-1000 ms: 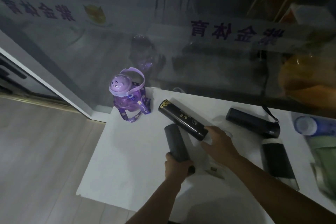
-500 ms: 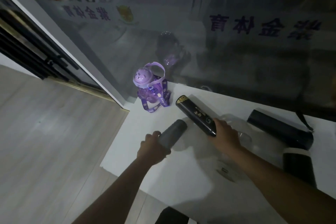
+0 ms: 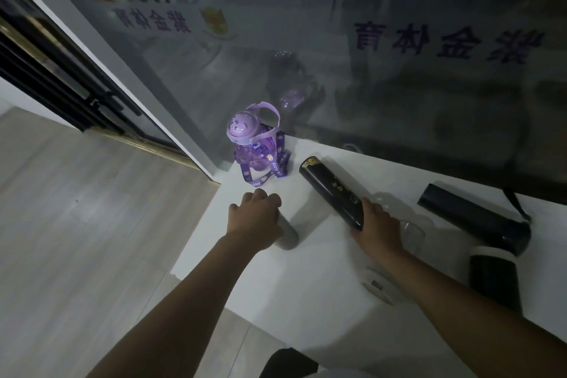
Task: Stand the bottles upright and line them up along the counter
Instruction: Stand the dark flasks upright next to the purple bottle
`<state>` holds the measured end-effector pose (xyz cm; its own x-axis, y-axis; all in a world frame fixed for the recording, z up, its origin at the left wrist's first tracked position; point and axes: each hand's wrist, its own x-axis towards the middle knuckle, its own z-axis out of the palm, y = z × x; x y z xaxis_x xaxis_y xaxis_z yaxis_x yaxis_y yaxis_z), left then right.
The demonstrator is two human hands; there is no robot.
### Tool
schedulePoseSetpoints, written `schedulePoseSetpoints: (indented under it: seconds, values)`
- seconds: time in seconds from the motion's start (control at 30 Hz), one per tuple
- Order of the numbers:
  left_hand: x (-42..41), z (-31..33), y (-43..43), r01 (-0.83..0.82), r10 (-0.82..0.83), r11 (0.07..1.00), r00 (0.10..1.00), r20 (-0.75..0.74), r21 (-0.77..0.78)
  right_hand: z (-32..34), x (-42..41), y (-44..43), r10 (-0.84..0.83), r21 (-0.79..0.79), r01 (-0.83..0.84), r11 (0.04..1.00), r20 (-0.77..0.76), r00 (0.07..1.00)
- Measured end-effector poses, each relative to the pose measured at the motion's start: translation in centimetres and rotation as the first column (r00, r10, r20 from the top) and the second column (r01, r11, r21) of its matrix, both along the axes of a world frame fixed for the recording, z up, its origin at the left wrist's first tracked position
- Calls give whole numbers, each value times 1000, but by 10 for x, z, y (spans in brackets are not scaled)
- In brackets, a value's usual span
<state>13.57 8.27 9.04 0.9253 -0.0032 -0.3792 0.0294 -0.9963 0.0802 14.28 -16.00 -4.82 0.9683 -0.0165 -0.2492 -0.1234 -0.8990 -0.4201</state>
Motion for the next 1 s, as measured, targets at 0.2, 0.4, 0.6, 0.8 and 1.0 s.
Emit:
schedulePoseSetpoints:
  seconds: [0.2, 0.4, 0.6, 0.8, 1.0]
  values:
    - [-11, -6, 2, -97, 93, 971, 995, -28, -217, -3, -3, -5, 32, -12, -32, 999, -11, 999]
    - [-19, -5, -3, -100, 96, 941, 995, -29, -324, -4, -2, -6, 37, -3, -37, 999, -20, 999]
    - [-37, -1, 6, -227, 310, 762, 950, 35, -606, -1, -1, -7, 12, 59, -11, 998, -20, 1000]
    - [-72, -31, 27, -387, 655, 485, 755, 32, -784, 42, 10, -4, 11, 126, -21, 992, 79, 997]
    - [-102, -100, 66, -578, 629, 604, 768, -117, -549, 117, 45, 37, -14, 258, -39, 965, 200, 980]
